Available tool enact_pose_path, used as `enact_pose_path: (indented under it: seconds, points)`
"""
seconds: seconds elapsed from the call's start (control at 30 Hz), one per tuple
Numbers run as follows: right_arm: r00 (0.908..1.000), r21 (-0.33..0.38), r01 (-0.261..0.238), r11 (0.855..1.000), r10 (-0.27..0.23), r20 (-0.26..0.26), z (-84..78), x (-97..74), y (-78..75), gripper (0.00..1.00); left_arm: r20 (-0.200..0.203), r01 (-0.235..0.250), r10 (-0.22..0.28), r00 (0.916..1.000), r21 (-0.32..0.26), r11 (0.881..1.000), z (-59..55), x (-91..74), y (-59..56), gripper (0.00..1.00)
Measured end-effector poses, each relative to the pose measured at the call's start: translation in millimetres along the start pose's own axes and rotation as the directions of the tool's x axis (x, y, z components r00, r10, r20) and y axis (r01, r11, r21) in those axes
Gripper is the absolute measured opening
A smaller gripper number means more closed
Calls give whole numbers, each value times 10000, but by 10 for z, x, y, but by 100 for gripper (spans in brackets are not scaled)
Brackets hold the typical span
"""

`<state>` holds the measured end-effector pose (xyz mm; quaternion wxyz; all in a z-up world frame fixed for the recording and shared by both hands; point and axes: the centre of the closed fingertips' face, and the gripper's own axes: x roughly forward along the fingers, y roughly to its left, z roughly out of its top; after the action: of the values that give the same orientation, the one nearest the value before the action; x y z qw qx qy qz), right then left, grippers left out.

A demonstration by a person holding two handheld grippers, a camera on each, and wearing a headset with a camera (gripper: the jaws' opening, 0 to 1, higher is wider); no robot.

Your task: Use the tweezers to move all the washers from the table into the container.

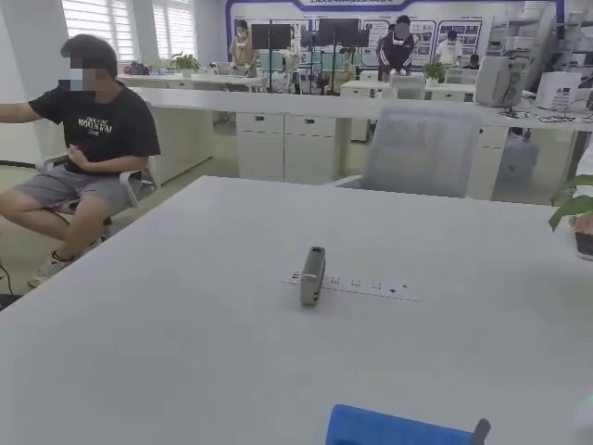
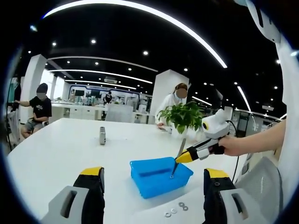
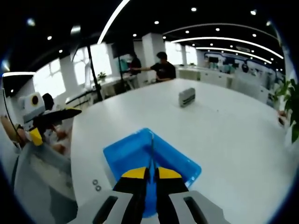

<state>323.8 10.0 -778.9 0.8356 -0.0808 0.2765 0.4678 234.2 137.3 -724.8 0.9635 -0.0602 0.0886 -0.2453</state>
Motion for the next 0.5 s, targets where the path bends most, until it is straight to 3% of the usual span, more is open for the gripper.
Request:
enact_pose_path:
  seconds: [0.3,0.5]
  points:
    - [9967,-40,-543,9985,544,598,200,-152,234,2,-196,26,-24,9998,72,10000,-33,4,-6,88]
    - [9917,135,-1172,9930,1163,545,151,-172,427,2,-274,94,-92,9996,89,9999,-47,12,-17,87]
